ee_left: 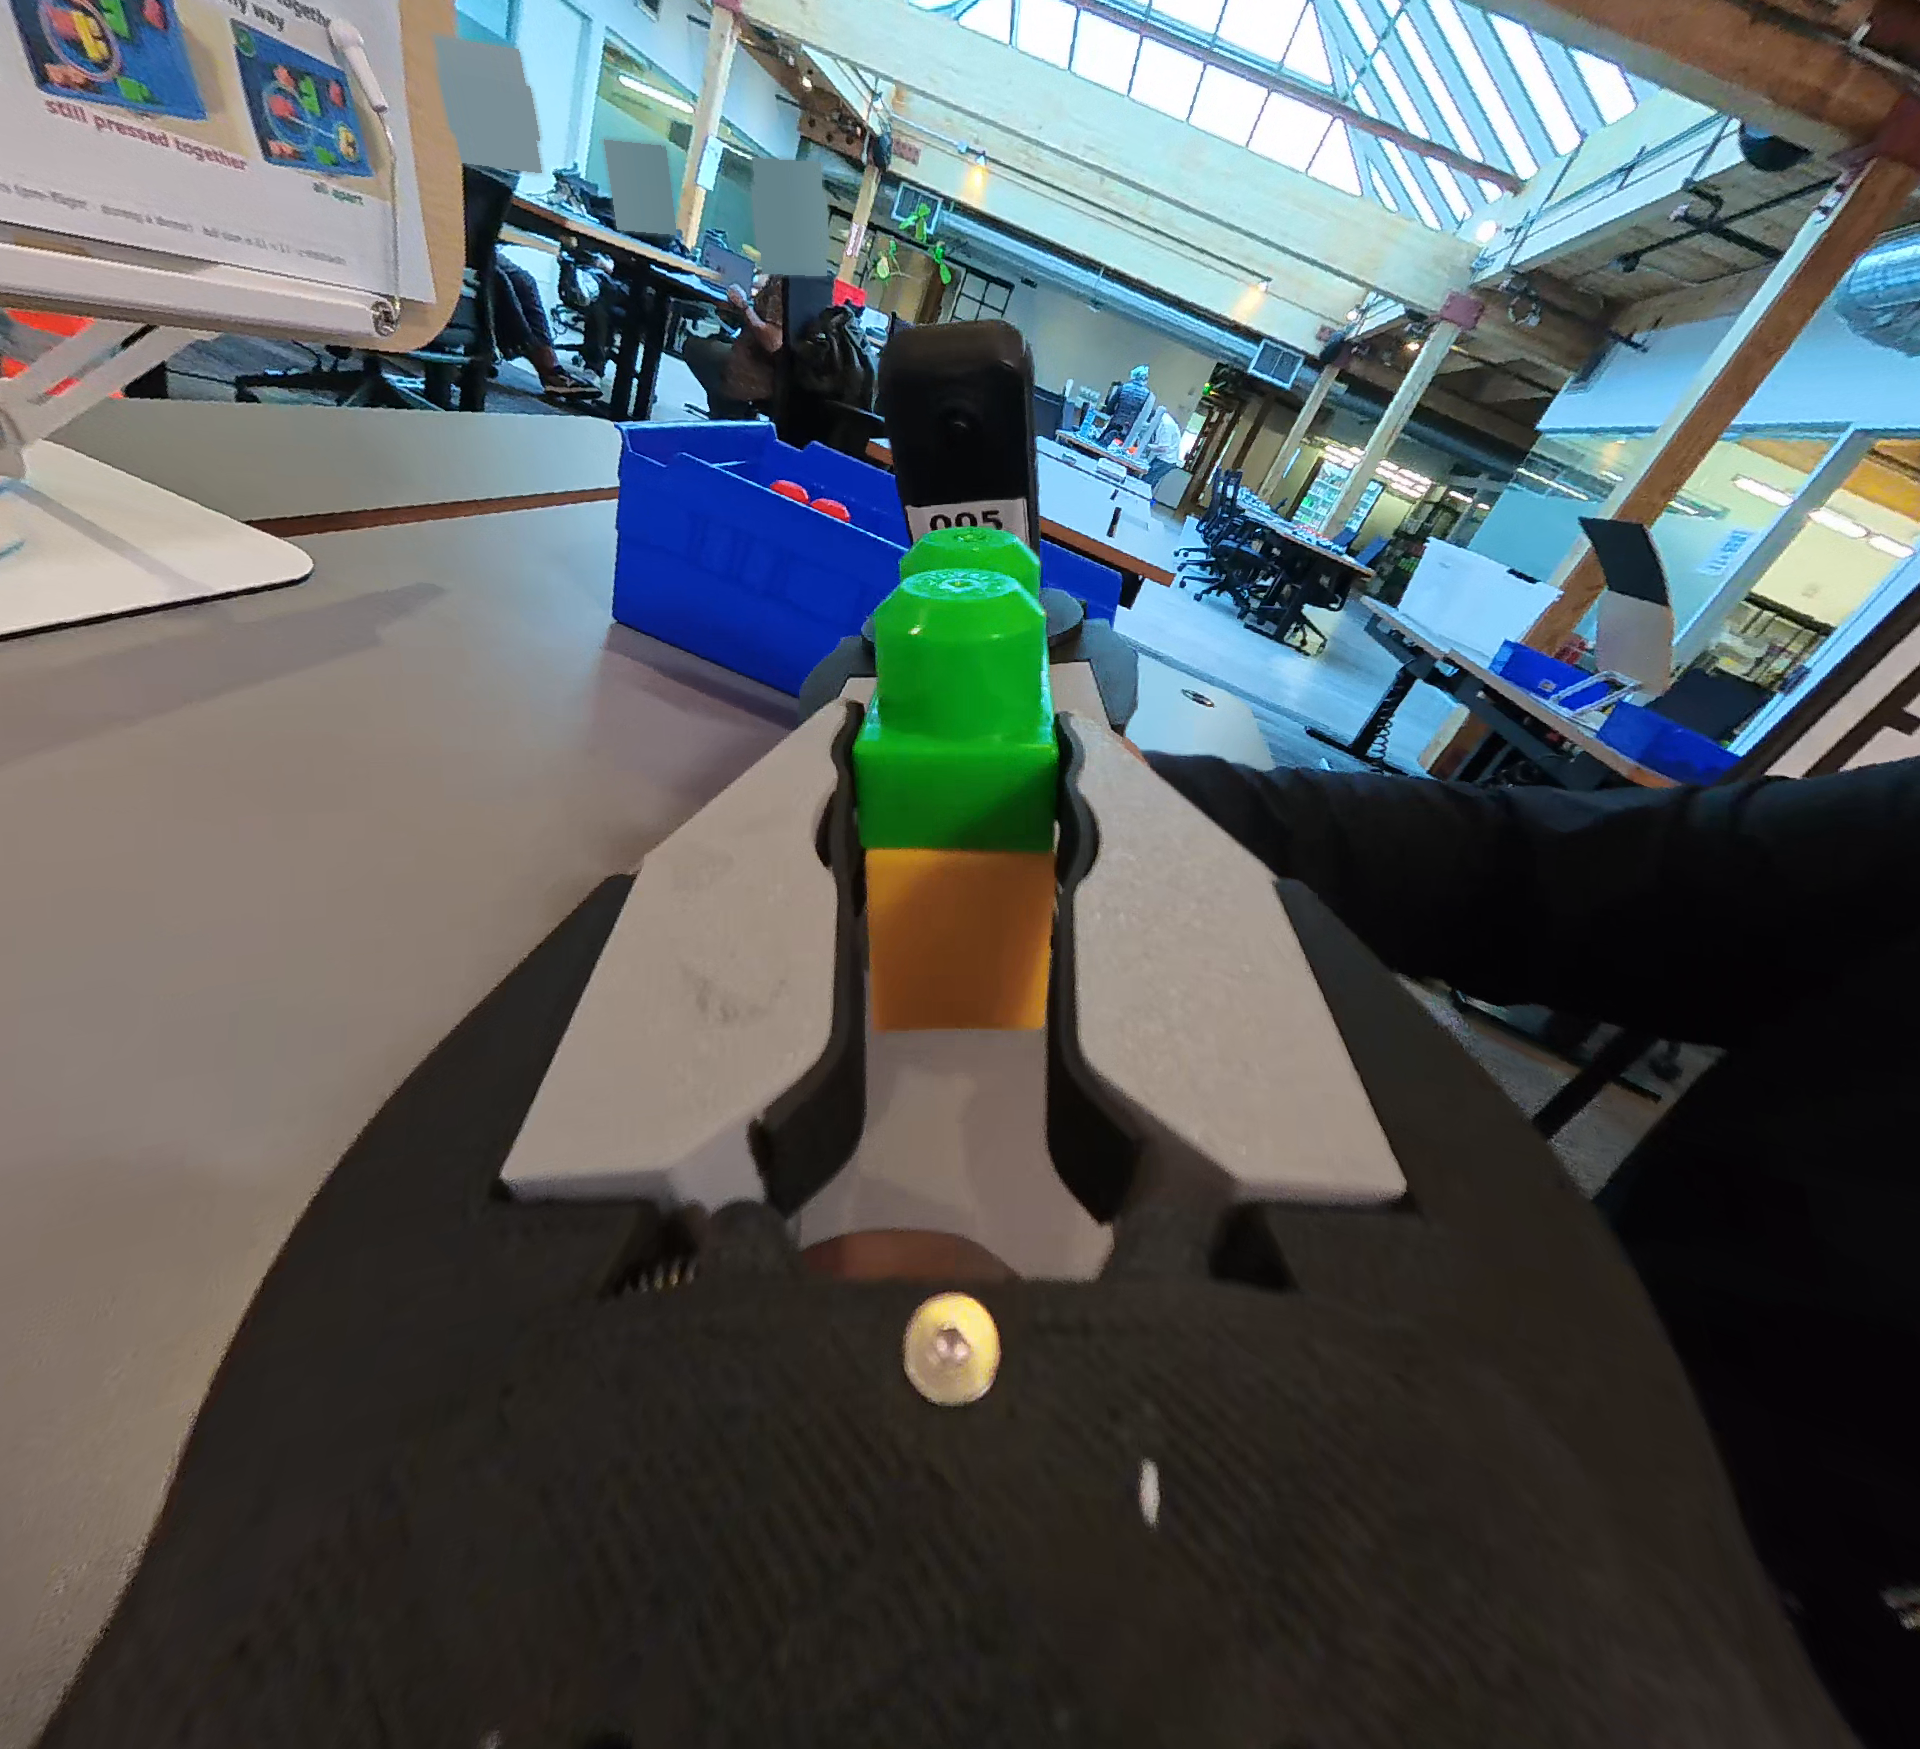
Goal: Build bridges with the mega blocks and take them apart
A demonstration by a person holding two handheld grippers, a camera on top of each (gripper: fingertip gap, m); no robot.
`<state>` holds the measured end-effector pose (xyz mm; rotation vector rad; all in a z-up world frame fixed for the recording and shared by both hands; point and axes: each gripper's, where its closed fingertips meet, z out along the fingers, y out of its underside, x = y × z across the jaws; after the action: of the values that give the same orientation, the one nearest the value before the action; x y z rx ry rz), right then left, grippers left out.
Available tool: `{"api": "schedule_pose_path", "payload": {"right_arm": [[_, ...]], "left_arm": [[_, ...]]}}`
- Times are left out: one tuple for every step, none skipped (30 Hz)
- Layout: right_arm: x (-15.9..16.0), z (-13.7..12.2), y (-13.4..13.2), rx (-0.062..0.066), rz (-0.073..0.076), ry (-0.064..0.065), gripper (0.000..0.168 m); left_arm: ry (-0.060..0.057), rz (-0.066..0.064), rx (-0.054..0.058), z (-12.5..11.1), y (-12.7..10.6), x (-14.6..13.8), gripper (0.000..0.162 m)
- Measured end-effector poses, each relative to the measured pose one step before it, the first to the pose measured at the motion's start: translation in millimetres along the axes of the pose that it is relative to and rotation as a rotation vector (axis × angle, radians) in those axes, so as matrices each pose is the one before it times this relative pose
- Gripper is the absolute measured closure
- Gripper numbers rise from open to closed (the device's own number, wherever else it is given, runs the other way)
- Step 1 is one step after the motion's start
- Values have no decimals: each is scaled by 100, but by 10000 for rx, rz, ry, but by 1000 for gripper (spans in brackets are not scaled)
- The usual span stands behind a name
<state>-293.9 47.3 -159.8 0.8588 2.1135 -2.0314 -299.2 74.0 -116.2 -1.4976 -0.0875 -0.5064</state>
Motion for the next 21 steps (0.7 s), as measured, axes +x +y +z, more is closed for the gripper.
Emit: {"api": "schedule_pose_path", "payload": {"right_arm": [[-36, 43, -160, 111, -71, 9, 128], [-90, 53, -118, 68, -27, -43, 129], [-165, 68, -24, 32, -35, -80, 130], [-129, 20, -85, 69, -48, -35, 131], [-147, -7, -85, 58, -8, -53, 131], [-155, -33, 3, -16, 46, -86, 132], [-86, -54, 85, -71, 76, -61, 132], [6, -79, 148, -116, 72, -12, 132], [75, -40, 196, -126, 57, 37, 132], [89, -23, 166, -74, 49, 38, 132], [97, 8, 198, -81, 64, 42, 132], [168, 34, 211, -96, 34, 89, 132], [34, 91, 123, -46, 19, 15, 132], [-78, 90, 20, -19, -1, -28, 131], [-57, 70, -4, -40, -40, 4, 132], [-40, 27, 42, -76, -30, 10, 132], [36, 1, 127, -126, -31, 43, 132], [47, -12, 183, -138, -25, 62, 132], [69, -5, 248, -190, -2, 61, 132], [202, 5, 450, -349, -38, 175, 132], [227, 41, 507, -390, -57, 198, 132]], "left_arm": [[8, -57, 58, -61, -96, -16, 128], [34, -66, 86, -40, -123, 33, 128], [45, -79, 71, -21, -90, 55, 128], [-19, -14, 49, -16, -58, 26, 128], [-19, 69, 30, 1, -37, 76, 128], [-49, 178, -66, 9, 79, 77, 128], [-71, 220, -171, 17, 199, 24, 128], [-59, 177, -267, -16, 326, -52, 127], [-24, 25, -223, -15, 307, -90, 127], [26, -102, -120, -7, 215, -72, 127], [80, -119, -200, -40, 318, -90, 127], [-23, 108, -311, -89, 401, -173, 127], [-38, 192, -198, -92, 168, -4, 127], [-18, 113, -93, -95, 29, 67, 127], [0, -13, -55, -78, -2, 56, 128], [-2, -32, -67, -57, 51, 47, 128], [-7, 25, -175, -16, 225, -1, 127], [-15, 75, -179, -6, 232, 1, 127], [3, 50, -229, 8, 345, 3, 128], [-27, 98, -424, 19, 662, -117, 128], [36, -22, -381, 44, 689, -69, 128]]}}
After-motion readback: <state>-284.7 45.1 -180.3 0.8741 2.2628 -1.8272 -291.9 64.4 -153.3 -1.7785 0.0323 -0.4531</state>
